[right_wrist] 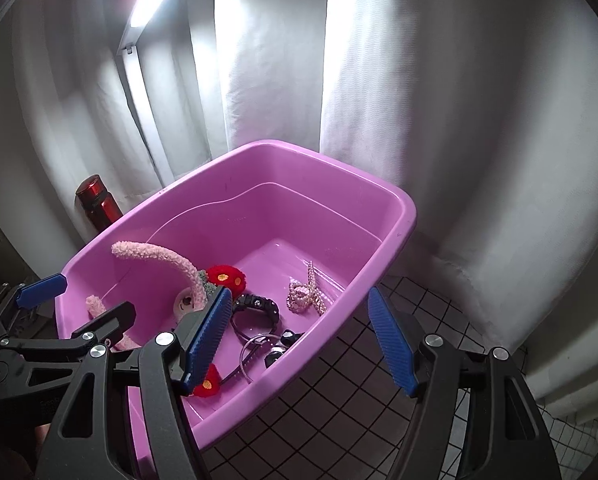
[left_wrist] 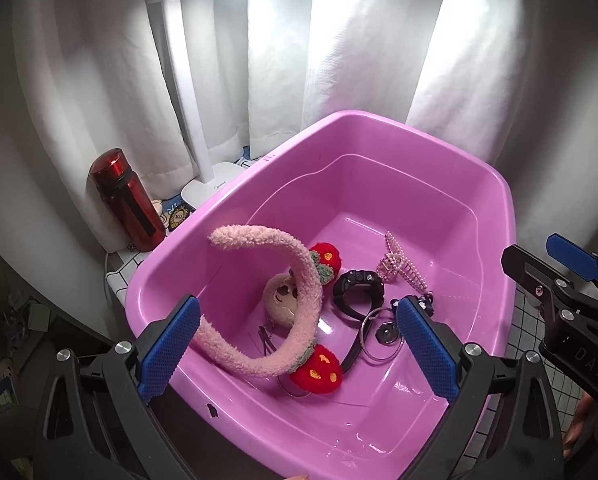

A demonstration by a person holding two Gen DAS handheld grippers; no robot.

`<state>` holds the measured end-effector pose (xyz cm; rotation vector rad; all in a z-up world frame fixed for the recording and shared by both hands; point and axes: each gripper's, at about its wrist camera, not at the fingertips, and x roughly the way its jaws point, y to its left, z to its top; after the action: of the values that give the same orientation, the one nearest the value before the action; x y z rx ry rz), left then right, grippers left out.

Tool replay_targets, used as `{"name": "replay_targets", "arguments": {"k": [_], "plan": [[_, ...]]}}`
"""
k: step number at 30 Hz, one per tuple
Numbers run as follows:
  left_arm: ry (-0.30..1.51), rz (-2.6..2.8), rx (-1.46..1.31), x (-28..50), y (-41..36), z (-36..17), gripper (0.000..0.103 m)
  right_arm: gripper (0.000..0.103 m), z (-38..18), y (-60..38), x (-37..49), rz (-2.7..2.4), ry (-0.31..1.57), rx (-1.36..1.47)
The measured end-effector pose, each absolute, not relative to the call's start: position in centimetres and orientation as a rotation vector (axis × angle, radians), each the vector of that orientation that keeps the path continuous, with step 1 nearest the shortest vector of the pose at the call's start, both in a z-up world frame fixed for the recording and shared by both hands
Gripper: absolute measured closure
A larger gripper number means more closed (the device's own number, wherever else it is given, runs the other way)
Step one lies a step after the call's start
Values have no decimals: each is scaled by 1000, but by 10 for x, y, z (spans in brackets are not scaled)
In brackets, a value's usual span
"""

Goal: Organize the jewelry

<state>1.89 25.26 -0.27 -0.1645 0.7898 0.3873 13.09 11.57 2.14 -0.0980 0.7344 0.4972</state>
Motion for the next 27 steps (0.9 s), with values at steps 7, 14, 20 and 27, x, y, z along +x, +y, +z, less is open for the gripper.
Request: {"name": "replay_targets", "arguments": {"k": [7,14,20,27], "plan": [[788,390,-176,14,250,-1,6,35,20,107,122,486,744,-95],[789,401,-175,10,250,-2,6,35,21,105,117,487,745,-96],[789,406,-173,8,251,-1,6,35,22,104,111,486,742,-100],[788,403,-165,6,252,0,6,35,23,103,110,481,744,-103]]}}
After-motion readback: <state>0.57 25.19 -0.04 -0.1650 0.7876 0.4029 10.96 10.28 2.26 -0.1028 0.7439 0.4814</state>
